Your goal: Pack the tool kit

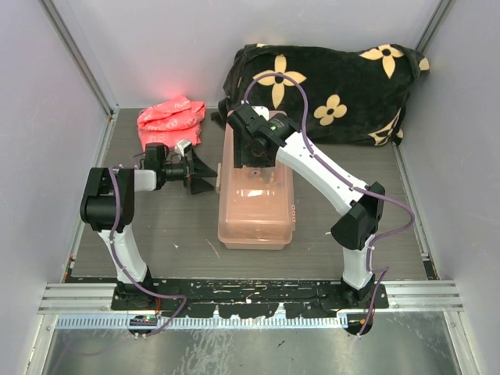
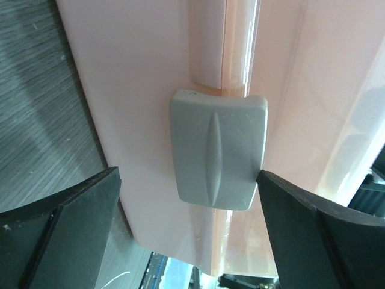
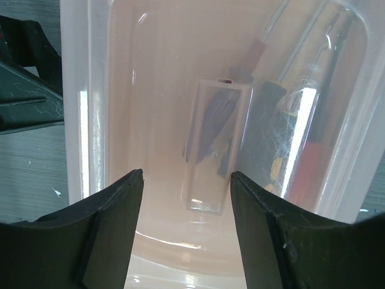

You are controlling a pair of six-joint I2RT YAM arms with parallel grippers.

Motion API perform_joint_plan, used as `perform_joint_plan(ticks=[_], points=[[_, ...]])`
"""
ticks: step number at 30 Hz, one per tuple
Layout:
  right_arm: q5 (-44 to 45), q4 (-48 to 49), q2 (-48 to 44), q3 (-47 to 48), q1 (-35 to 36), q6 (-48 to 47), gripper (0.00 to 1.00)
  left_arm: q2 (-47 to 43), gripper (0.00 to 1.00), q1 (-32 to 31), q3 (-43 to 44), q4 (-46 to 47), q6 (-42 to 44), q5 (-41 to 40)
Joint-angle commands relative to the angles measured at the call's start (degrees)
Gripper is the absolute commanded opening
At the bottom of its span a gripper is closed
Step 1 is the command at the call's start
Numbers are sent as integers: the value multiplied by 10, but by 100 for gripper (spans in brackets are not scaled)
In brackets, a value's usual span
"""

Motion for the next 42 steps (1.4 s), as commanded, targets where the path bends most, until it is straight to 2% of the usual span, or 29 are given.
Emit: perform_joint_plan(ticks=[1,4,6,15,25,34,42], points=[[-31,-11,13,11,4,7,65,26,98,-8,-31,318,-207,9],[-29,-15,11,10,4,7,65,54,98,-8,-40,483,-328,6],[-28,-17,9,8,5,8,65,66,98,-8,-32,508,-351,5],[-33,-13,6,-1,4,11,65,53,99,-14,-31,516,-363,3],[-29,-19,3,1,7,16,65,39,100,-52,-53,554,-399,3],[-28,-17,-5,-11,7,17,65,-33,100,-50,-96,558,-409,12],[-28,-10,-15,-29,8,17,65,-65,99,-31,-88,528,-401,18]])
